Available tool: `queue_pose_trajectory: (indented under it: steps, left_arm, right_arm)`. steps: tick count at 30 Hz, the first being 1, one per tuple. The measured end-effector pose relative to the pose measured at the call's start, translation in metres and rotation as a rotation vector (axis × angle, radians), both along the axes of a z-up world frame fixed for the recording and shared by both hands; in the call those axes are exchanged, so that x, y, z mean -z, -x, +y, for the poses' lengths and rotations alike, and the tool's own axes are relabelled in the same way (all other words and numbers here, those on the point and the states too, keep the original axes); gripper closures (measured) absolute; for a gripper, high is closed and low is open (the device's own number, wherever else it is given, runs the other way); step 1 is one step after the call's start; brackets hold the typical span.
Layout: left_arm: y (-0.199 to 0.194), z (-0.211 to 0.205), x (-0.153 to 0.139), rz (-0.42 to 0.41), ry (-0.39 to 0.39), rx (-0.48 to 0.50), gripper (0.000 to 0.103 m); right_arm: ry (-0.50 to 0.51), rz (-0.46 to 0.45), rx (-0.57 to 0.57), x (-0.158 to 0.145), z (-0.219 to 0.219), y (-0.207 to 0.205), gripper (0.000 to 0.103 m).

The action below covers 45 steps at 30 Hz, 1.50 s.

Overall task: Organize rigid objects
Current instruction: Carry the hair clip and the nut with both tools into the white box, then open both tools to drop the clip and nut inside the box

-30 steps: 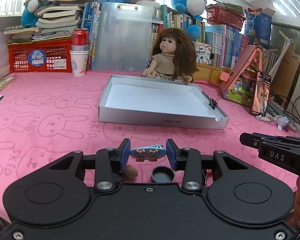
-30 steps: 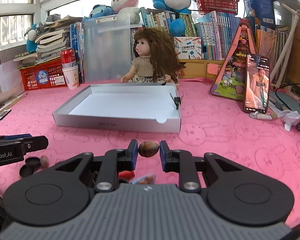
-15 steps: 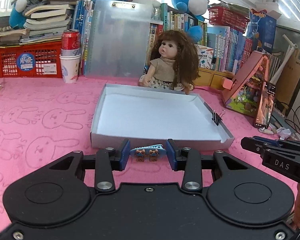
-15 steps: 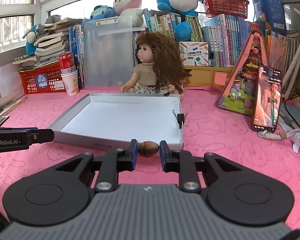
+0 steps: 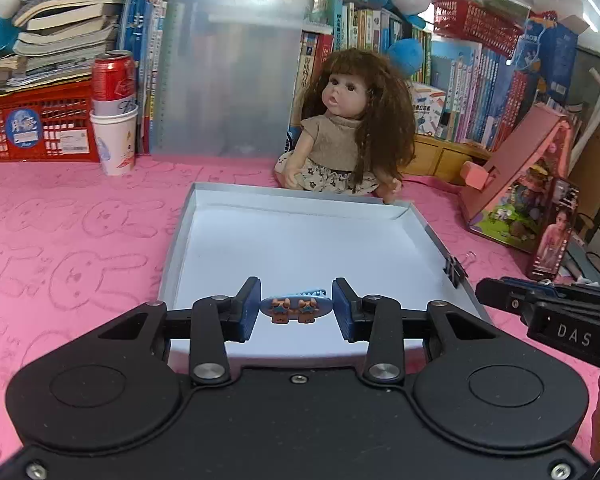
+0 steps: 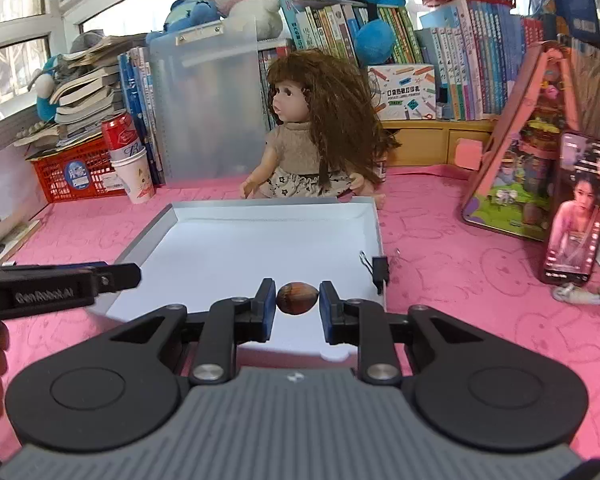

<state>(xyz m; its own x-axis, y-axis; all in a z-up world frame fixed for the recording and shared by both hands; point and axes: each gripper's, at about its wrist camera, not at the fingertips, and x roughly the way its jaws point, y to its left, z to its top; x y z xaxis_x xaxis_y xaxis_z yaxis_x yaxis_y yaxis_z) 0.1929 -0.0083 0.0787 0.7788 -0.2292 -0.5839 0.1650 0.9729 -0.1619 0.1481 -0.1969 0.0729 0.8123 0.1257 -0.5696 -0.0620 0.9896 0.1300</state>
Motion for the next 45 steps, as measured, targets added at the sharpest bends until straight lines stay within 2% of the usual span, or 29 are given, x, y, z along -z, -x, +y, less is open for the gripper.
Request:
queue_pose_trajectory:
  steps: [5, 13, 29, 39, 43, 44, 45]
  left_arm:
    - [-0.032, -0.004, 0.012, 0.059, 0.008, -0.010, 0.066]
    - [-0.065, -0.002, 0.039, 0.119, -0.024, -0.064, 0.066]
    - [-0.076, 0.000, 0.063, 0.164, -0.055, -0.082, 0.066]
    - [-0.075, -0.002, 0.065, 0.149, -0.077, -0.077, 0.066]
    - [-0.073, -0.002, 0.063, 0.140, -0.080, -0.079, 0.065]
    - [-0.072, -0.002, 0.063, 0.136, -0.079, -0.077, 0.065]
    - [-0.071, -0.002, 0.062, 0.133, -0.077, -0.075, 0.063]
  right_arm:
    - [-0.018, 0.036, 0.011, 0.005, 0.000, -0.033, 0.075]
    - [-0.017, 0.119, 0.011, 0.031, 0.006, -0.066, 0.075]
    - [0.003, 0.191, 0.025, 0.059, 0.009, -0.088, 0.075]
    - [0.017, 0.195, 0.018, 0.064, 0.012, -0.089, 0.075]
    - [0.008, 0.184, 0.025, 0.063, 0.010, -0.088, 0.067]
    - [0.006, 0.181, 0.026, 0.063, 0.010, -0.087, 0.063]
    - [0.003, 0.176, 0.025, 0.062, 0.010, -0.086, 0.053]
